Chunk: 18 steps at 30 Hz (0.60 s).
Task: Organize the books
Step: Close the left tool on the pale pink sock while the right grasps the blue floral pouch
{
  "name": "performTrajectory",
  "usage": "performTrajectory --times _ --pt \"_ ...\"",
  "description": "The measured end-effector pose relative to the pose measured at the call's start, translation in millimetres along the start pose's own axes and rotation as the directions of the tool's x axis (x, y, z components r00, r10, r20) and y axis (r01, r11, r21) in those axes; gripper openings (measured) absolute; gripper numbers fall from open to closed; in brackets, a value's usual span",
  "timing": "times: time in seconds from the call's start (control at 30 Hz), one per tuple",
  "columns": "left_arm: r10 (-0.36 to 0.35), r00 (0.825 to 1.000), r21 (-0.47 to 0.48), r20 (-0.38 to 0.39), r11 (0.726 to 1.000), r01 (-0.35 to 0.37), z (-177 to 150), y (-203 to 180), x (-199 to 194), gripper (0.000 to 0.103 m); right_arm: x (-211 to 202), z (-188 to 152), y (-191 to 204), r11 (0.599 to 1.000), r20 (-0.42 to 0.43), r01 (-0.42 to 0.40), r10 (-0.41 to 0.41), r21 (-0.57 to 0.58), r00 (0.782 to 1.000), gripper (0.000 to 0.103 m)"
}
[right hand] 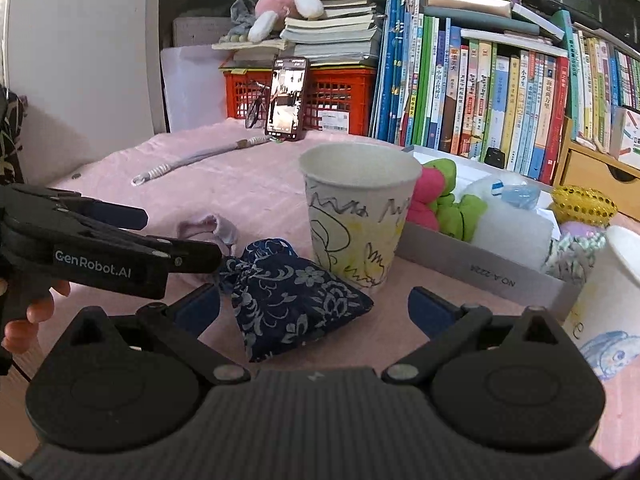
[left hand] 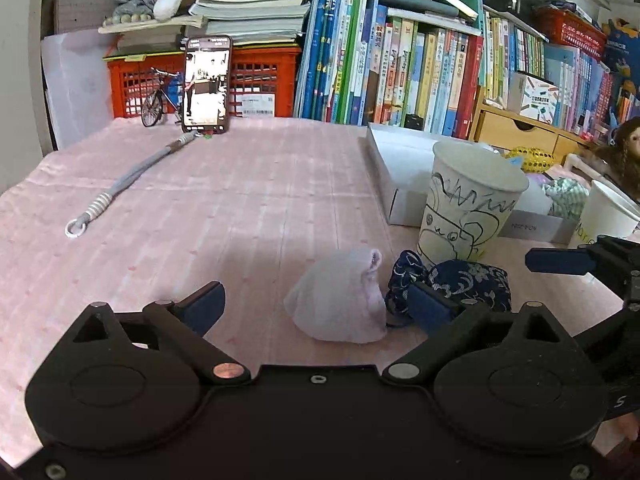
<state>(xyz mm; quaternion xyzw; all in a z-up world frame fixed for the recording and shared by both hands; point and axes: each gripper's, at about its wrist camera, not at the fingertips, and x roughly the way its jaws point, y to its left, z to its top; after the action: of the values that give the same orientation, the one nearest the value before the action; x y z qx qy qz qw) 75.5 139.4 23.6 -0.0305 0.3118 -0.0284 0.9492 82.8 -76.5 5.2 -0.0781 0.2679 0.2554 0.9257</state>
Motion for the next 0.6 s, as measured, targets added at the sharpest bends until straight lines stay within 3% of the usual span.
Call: performTrajectory --times 0.17,0.6 --pt "-0.041 0.998 -0.014 -0.045 0.999 0.041 3 2 7 0.084 8 2 3 1.000 -0.024 -0.007 0.006 -0.028 1.000 0.103" --pt "-0.088 0.992 -0.060 -0.091 0.995 0.083 8 5 19 0.069 24 12 8 0.998 -0.064 -0.034 0.031 -0.046 0.997 0.099"
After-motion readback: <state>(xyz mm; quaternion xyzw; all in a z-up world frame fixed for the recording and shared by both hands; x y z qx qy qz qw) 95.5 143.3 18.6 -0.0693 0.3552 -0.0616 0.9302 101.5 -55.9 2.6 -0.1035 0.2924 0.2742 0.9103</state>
